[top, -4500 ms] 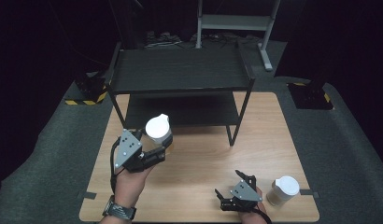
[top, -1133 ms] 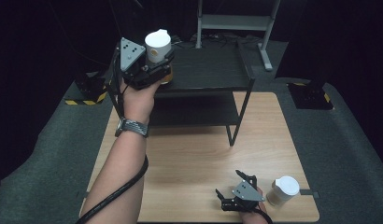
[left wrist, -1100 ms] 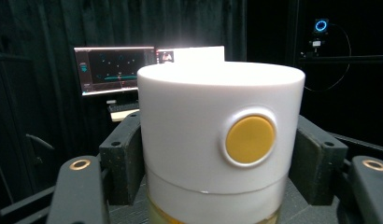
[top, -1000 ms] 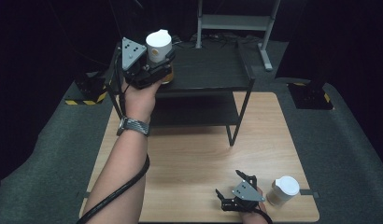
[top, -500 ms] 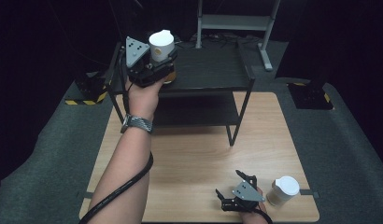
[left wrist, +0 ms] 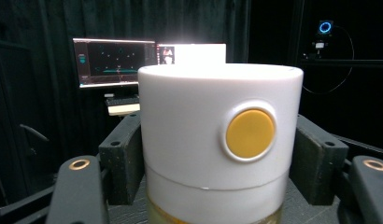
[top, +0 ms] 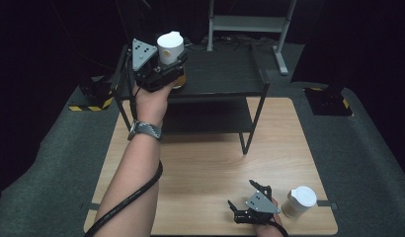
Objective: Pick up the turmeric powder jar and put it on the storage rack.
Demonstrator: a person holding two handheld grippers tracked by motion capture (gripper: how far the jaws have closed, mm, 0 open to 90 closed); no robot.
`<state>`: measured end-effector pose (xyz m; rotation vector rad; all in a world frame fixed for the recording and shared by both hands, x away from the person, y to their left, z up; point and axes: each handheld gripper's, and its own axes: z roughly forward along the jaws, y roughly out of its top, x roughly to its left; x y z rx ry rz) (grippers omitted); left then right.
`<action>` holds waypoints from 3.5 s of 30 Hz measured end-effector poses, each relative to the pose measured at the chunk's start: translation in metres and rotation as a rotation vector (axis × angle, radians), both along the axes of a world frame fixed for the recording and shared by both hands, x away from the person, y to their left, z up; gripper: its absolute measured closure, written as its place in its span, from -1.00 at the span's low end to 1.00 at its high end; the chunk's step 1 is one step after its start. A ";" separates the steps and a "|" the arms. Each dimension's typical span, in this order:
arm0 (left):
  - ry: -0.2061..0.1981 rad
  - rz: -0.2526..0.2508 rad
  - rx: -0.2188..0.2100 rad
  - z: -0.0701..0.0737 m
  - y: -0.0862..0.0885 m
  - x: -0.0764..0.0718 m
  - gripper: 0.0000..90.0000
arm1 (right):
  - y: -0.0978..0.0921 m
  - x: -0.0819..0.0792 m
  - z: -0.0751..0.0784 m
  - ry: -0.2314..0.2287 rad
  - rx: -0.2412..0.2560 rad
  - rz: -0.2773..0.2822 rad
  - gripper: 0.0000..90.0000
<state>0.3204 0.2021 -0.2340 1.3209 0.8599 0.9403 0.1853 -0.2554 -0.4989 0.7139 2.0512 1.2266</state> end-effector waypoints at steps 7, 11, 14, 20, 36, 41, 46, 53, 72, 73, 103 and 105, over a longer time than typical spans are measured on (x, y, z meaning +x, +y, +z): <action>0.010 0.030 -0.018 0.002 -0.004 -0.003 -0.56 | 0.000 0.000 0.000 -0.001 -0.005 0.002 -1.00; 0.020 0.050 -0.003 0.004 -0.008 -0.008 -0.84 | 0.000 0.000 0.000 -0.001 -0.005 0.004 -1.00; 0.016 0.054 -0.008 0.003 -0.008 -0.014 -0.99 | 0.000 0.001 0.001 0.003 -0.003 0.004 -1.00; 0.011 0.047 -0.005 0.000 -0.008 -0.026 -0.99 | 0.000 0.000 0.000 -0.001 -0.005 0.004 -1.00; 0.000 0.055 0.005 -0.005 0.004 -0.061 -0.99 | 0.002 0.000 0.001 -0.007 -0.019 0.005 -1.00; -0.008 0.056 0.011 -0.009 0.009 -0.075 -0.99 | 0.002 -0.001 0.000 -0.011 -0.021 0.007 -1.00; -0.011 0.060 0.020 -0.015 0.013 -0.086 -0.99 | 0.002 0.000 0.000 -0.010 -0.021 0.008 -1.00; -0.005 0.056 0.030 -0.021 0.017 -0.101 -0.99 | 0.002 -0.001 0.000 -0.014 -0.025 0.009 -1.00; 0.040 0.046 0.071 -0.061 0.023 -0.132 -0.99 | 0.004 -0.002 0.000 -0.014 -0.030 0.007 -1.00; 0.043 0.045 0.069 -0.064 0.023 -0.133 -0.99 | 0.004 -0.002 0.000 -0.015 -0.031 0.008 -1.00; 0.185 0.053 0.059 -0.187 0.037 -0.165 -0.99 | 0.005 -0.002 0.000 -0.020 -0.042 0.008 -1.00; 0.200 0.052 0.060 -0.194 0.038 -0.166 -0.99 | 0.005 -0.002 0.000 -0.020 -0.043 0.008 -1.00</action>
